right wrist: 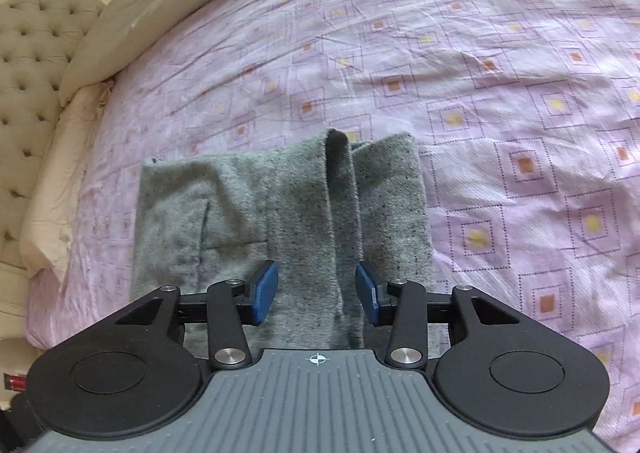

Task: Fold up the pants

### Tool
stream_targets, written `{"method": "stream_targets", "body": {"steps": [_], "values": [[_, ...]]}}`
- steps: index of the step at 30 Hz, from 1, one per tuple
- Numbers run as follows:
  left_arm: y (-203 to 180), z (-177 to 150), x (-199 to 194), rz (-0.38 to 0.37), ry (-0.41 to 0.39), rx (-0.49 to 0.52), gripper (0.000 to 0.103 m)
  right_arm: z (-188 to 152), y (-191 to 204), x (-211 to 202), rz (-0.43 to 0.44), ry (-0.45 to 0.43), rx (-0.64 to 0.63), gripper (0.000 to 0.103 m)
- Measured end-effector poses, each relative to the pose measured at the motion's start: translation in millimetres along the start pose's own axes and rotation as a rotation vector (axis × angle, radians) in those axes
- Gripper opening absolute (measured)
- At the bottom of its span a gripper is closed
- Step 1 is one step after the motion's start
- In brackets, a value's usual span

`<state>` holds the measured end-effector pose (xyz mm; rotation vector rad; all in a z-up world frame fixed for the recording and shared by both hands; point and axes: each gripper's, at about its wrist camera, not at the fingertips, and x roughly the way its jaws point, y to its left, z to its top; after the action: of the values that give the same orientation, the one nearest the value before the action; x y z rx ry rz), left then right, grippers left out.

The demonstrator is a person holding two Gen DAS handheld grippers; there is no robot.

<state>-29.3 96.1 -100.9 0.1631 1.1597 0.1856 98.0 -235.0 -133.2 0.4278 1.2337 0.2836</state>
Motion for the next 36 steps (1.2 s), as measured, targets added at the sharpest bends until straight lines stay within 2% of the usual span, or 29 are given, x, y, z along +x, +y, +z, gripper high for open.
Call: {"method": "stream_targets", "body": {"steps": [2,6,9,11,12,15,18,22,23,25,27,28,31,36], "values": [[3.5,8.9,-3.6,-0.008,-0.005,-0.023,0.031,-2.5,-4.4,7.4,-0.015,0.013,-0.006,0.042],[6.7,21.4,-9.1,-0.029,-0.010,-0.042,0.031,-5.3,-7.6,15.8,0.028,0.032,0.035,0.045],[7.1,27.9,-10.2,-0.040,-0.003,-0.049,0.040,-5.5,-7.6,22.5,0.079,0.048,0.104,0.047],[8.3,33.4,-7.6,-0.052,0.010,-0.055,0.040,-5.0,-4.3,23.2,0.107,0.061,0.112,0.019],[8.9,36.9,-7.1,-0.062,0.017,-0.060,0.040,-3.8,3.7,18.9,0.080,0.052,0.075,0.007],[8.5,49.9,-8.4,-0.099,0.024,-0.073,0.040,0.1,26.8,-8.1,0.047,0.013,-0.058,0.007],[0.1,66.6,-7.3,-0.123,0.015,-0.057,0.041,4.0,26.0,-35.4,0.016,-0.043,-0.071,0.007],[-20.0,94.6,4.1,-0.161,0.033,-0.019,0.041,10.3,5.8,-8.8,-0.118,0.040,-0.004,0.012],[-24.0,102.1,6.0,-0.174,0.032,-0.016,0.041,11.7,3.9,-10.6,-0.124,0.017,0.026,0.012],[-31.9,117.9,10.5,-0.201,0.029,-0.015,0.042,13.8,8.8,-25.7,-0.118,-0.103,0.050,0.017],[-42.0,134.7,18.2,-0.209,0.024,-0.011,0.042,19.7,19.5,-34.5,-0.114,-0.190,0.018,0.021],[-47.5,143.5,23.8,-0.206,0.022,-0.005,0.042,25.0,24.9,-32.4,-0.118,-0.201,-0.005,0.021],[-60.5,167.5,52.6,-0.193,0.050,0.004,0.043,40.3,33.7,-14.9,-0.131,-0.177,-0.050,0.021],[-66.0,193.7,109.8,-0.163,0.174,-0.014,0.043,51.4,36.0,17.2,-0.223,-0.089,-0.120,0.022]]}}
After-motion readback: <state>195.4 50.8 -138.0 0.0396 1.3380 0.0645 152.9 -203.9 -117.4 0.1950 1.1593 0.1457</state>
